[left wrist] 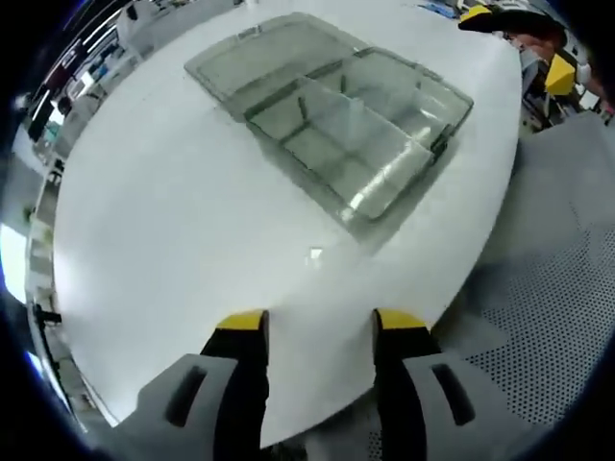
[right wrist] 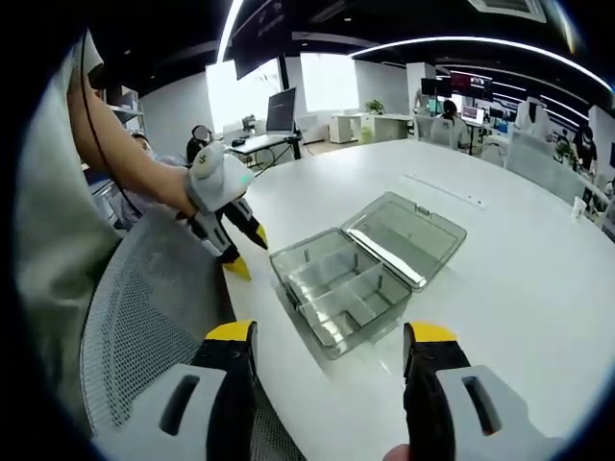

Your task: Insert the divider into the dual guide fixture by aligning both edges with the guide slots and pushing it downward to the bottom, including one-sided entry, uneven engagement, binding, and posture correction.

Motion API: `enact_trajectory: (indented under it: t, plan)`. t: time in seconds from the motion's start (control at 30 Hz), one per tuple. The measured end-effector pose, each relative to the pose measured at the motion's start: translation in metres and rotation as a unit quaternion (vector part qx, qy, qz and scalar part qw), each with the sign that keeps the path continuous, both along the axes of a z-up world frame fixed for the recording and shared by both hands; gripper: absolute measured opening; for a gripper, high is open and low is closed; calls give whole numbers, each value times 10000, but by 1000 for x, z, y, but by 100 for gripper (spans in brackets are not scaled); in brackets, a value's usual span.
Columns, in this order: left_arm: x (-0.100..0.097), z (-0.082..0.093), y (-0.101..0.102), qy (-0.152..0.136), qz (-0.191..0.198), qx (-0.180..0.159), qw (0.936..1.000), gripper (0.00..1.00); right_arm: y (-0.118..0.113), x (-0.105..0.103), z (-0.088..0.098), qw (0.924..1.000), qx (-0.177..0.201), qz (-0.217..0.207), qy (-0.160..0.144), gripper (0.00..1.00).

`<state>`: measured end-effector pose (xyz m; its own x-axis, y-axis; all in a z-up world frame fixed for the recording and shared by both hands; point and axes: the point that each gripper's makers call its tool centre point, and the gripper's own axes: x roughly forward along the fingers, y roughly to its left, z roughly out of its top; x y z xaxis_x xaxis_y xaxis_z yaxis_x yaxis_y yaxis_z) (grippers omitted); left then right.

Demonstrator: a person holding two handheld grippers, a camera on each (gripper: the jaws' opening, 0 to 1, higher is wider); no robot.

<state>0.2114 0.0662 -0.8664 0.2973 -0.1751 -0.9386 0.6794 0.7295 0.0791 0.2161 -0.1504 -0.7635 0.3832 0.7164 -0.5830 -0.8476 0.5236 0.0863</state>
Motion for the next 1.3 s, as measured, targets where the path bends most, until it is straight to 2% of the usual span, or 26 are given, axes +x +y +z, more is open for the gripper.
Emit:
enact_trajectory:
  t: [0.3,0.5,0.6,0.63,0.7,0.83,1.03,1.13,1.3]
  plan:
    - [17,1,16,-73,248,16,9997,41,0,-1,0,10000,-15,7,3,58]
    - [20,7,13,-120,295,-142,9994,42,-1,0,-1,10000,-19,-3,16,58]
    - [17,10,0,-94,107,-319,9994,42,-1,0,0,10000,-22,-1,15,58]
    - [14,11,-7,-46,-129,-352,9993,43,-1,0,0,10000,-20,-1,14,58]
    - [14,11,-17,-47,-220,-482,9986,44,0,1,0,10000,-20,6,18,58]
    - [14,11,-26,-12,-315,-506,9982,44,1,0,0,10000,-16,10,14,58]
    - [11,7,-33,94,-563,-416,9975,42,-2,0,-1,10000,-34,0,11,58]
    - [8,2,-33,127,-813,-243,9963,40,-3,0,-1,10000,-33,-7,11,58]
    - [8,0,-34,173,-910,-187,9955,37,-5,0,0,10000,-23,-36,3,58]
